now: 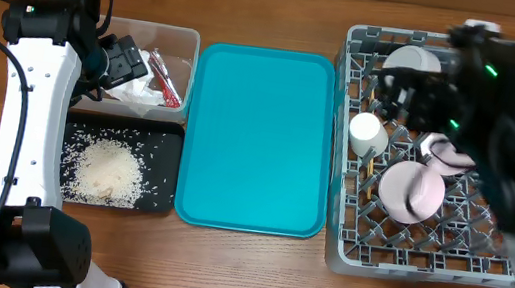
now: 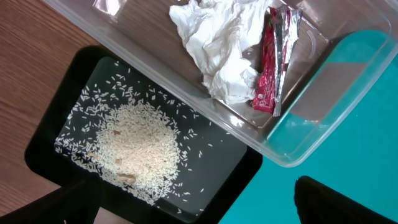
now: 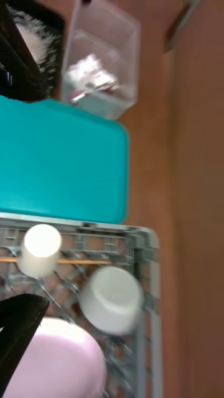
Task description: Sort waste into correct bins and load items into the dishwasher
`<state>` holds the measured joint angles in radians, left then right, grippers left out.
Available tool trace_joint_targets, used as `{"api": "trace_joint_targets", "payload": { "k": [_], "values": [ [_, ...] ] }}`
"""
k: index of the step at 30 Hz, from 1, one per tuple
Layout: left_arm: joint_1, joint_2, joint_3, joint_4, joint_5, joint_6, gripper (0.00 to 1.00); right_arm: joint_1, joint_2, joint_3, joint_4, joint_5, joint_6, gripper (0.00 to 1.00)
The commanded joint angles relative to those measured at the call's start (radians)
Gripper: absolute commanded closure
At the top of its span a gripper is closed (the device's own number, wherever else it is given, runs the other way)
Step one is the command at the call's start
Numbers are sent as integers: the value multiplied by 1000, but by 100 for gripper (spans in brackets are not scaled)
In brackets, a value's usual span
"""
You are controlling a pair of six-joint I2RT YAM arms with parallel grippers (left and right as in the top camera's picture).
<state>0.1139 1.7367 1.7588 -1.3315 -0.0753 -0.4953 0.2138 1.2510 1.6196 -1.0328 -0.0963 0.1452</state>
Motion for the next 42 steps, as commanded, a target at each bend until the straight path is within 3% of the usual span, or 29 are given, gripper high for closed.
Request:
{"api": "trace_joint_targets", "payload": {
  "k": [1, 9, 18, 24, 33, 42],
  "values": [
    [4, -3, 23, 1, -2, 1, 0, -2, -127, 13, 3, 59, -1, 0],
    [4, -3, 23, 1, -2, 1, 0, -62, -459, -116, 6, 108, -1, 0],
    [4, -3, 23, 1, -2, 1, 0, -158, -838, -509, 101, 102, 8, 0],
    [4, -3, 23, 1, -3, 1, 0, -159, -1009, -819, 370, 22, 16, 0],
    [4, -3, 23, 1, -2, 1, 0, -159, -1122, -1228, 1022, -63, 39, 0],
    [4, -3, 23, 1, -2, 1, 0, -159, -1226, -1471, 1089, -63, 42, 0]
  ]
}}
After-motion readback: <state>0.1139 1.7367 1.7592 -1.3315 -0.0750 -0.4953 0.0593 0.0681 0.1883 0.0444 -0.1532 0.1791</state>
